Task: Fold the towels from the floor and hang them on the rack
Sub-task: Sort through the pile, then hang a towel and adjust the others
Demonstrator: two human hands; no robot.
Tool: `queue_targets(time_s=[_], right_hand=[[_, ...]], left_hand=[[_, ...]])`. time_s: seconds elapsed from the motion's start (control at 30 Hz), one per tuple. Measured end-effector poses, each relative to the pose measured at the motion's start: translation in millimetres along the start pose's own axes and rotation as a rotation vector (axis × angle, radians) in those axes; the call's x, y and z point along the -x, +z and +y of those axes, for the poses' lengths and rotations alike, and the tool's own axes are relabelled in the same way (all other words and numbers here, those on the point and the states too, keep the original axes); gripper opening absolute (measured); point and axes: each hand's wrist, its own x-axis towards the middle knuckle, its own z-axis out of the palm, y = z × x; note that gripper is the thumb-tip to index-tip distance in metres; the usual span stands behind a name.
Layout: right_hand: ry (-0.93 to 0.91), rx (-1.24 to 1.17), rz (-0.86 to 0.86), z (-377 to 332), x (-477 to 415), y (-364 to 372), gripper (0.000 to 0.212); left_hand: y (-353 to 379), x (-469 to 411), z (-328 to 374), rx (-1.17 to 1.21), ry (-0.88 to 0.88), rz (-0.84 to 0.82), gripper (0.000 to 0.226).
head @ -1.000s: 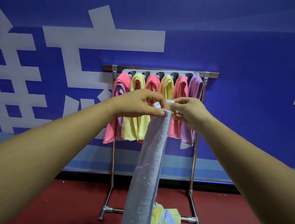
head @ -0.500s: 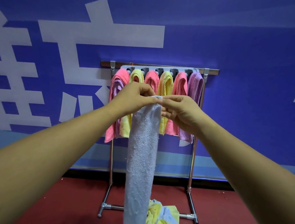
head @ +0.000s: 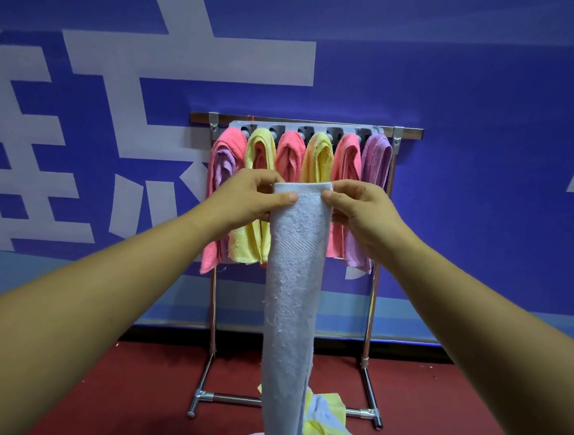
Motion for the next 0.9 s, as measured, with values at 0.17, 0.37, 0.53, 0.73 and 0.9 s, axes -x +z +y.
queue_targets(time_s=[0.17,0.37,0.53,0.73,0.9], right_hand=[[0.01,-0.04,-0.012,-3.7,-0.6,0.4,0.014],[0.03,0.078,-0.174,-6.9,0.0,-4.7,0.021],[-0.037,0.467,-0.224,-16.9,-0.2,-0.8,0.008],[-0.037,0.44,-0.139,-17.2,-10.1,0.2,0.008],[-0.013,0.308,-0.073,-19.5,-15.7,-1.2,0.009]], left_hand=[[13.5,-1.2,-0.7,0.033,0.009,0.099,0.028],[18.4,-1.5,-3.5,-0.008,0.037,0.119,0.015],[21.7,2.5,-12.1,0.002,0.018,0.09,0.017],[36.1,20.9,-50.1,0.258,-0.132,-0.079,0.036],[66.5,56.4,-115.8,0.254,-0.315,-0.116,0.034]])
